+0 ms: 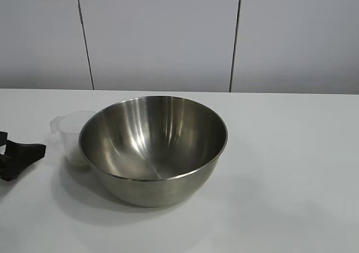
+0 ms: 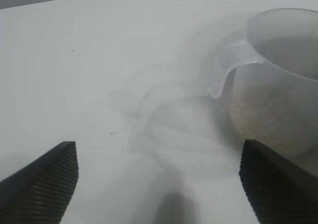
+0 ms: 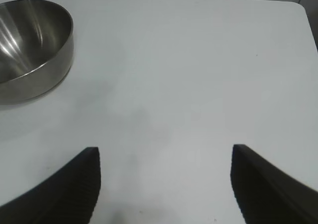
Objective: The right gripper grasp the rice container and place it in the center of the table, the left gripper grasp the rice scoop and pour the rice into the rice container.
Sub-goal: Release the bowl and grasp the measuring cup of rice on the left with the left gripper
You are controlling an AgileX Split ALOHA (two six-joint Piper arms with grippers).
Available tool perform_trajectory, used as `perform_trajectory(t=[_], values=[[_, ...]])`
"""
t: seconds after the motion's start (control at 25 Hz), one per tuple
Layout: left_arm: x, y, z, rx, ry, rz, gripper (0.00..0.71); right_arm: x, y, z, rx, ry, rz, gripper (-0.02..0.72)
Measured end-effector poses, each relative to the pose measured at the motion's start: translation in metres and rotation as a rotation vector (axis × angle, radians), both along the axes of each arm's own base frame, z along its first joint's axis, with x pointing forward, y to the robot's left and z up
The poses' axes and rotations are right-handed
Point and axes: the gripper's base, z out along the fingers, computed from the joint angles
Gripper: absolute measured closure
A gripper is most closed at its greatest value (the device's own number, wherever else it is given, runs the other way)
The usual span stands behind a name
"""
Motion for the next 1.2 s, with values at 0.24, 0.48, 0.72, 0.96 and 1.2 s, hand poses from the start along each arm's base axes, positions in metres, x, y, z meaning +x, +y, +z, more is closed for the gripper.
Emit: perform_trajectory(t=[0.24,0.48,0.72,0.96,1.2], values=[[0.016,0.000,0.005,-0.014,-0.045,-0.020,0.074,0.000,0.000,0.000,0.000,0.000,0.000,0.202],[0.024,-0.002,0.009,-0.062,-0.050,-0.035,0.077,0.000,0.000,0.000,0.002,0.000,-0.001,0.202],[0.020,-0.005,-0.005,-0.078,0.001,-0.064,0.082,0.000,0.000,0.000,0.002,0.000,-0.001,0.202],[0.025,-0.005,-0.014,-0.079,0.010,-0.075,0.084,0.000,0.000,0.000,0.002,0.000,-0.001,0.202],[0.039,-0.003,-0.008,-0.090,-0.028,-0.068,0.084,0.000,0.000,0.000,0.002,0.000,-0.001,0.204]])
